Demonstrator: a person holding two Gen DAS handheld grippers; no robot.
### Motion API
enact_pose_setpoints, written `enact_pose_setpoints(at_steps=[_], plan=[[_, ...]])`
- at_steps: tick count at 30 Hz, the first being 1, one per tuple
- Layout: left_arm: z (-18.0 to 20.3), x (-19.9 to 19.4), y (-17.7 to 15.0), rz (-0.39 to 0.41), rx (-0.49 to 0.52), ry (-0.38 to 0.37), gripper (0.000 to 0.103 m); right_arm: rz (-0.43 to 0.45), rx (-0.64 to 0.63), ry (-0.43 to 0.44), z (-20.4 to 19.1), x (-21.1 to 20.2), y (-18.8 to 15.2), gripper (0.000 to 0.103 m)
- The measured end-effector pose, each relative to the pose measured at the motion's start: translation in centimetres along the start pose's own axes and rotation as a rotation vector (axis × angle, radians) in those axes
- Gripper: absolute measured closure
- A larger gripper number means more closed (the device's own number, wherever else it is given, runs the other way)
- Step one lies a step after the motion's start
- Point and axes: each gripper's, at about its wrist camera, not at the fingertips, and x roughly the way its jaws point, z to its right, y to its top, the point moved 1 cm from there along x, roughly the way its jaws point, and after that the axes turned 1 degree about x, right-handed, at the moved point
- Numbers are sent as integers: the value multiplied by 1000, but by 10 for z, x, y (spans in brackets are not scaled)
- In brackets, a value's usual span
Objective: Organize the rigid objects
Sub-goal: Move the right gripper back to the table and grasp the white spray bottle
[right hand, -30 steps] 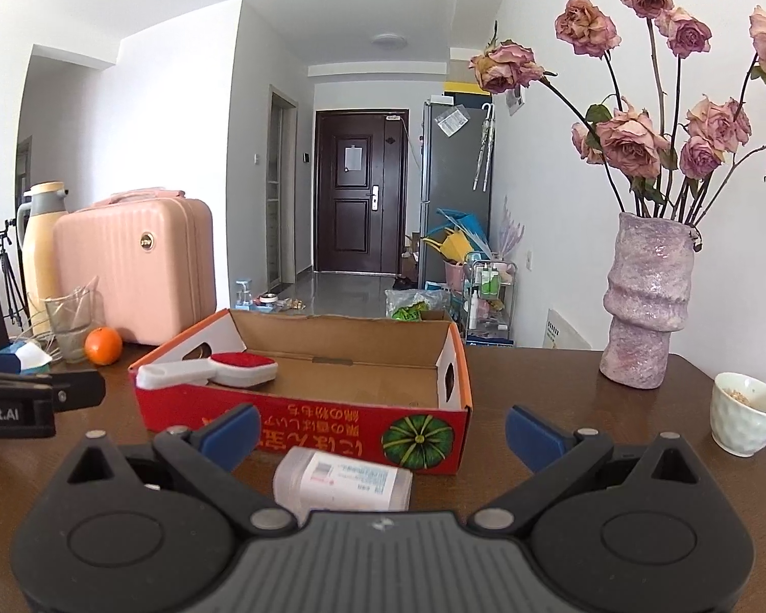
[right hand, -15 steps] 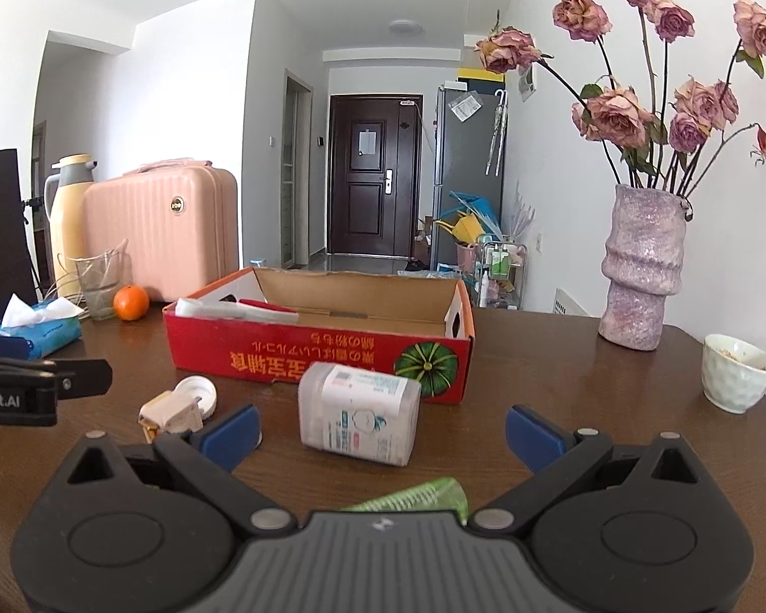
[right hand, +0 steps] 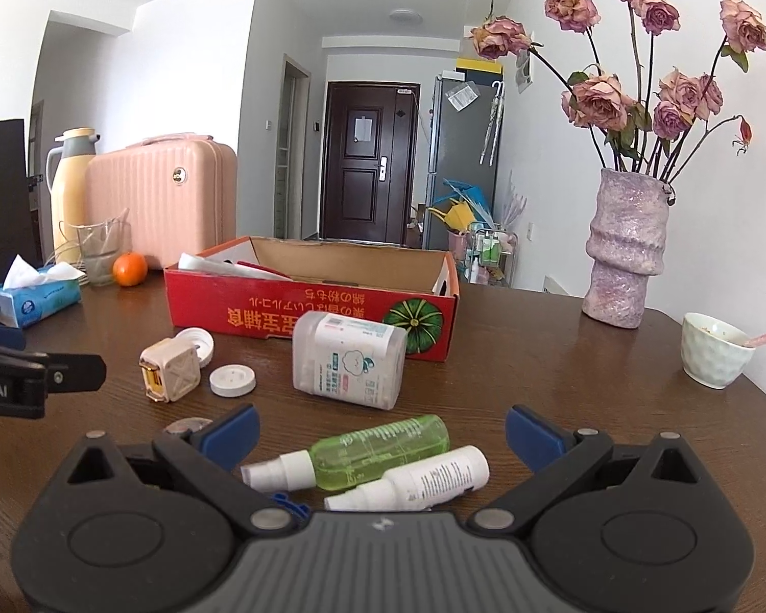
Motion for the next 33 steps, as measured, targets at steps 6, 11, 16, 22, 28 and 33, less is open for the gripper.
enact_pose_setpoints(at_steps=[6, 11, 16, 22, 28, 33], plan=[[-1, 3, 0, -17, -11, -4, 0, -29, -31, -13, 12, 5, -3, 1], [-1, 4, -1, -24, -5, -1, 0, -86, -85, -31, 27, 16, -10, 1], [0, 8, -2, -40, -3, 6, 0, -157, -93, 24, 37, 29, -16, 1], [1, 11, -3, -46, 0, 13, 0, -175, -101, 106, 34, 37, -16, 1], [1, 12, -3, -51, 1, 12, 0, -202, -110, 136, 32, 46, -14, 1], [2, 13, -3, -57, 4, 9, 0, -225, -120, 147, 30, 55, -13, 1]])
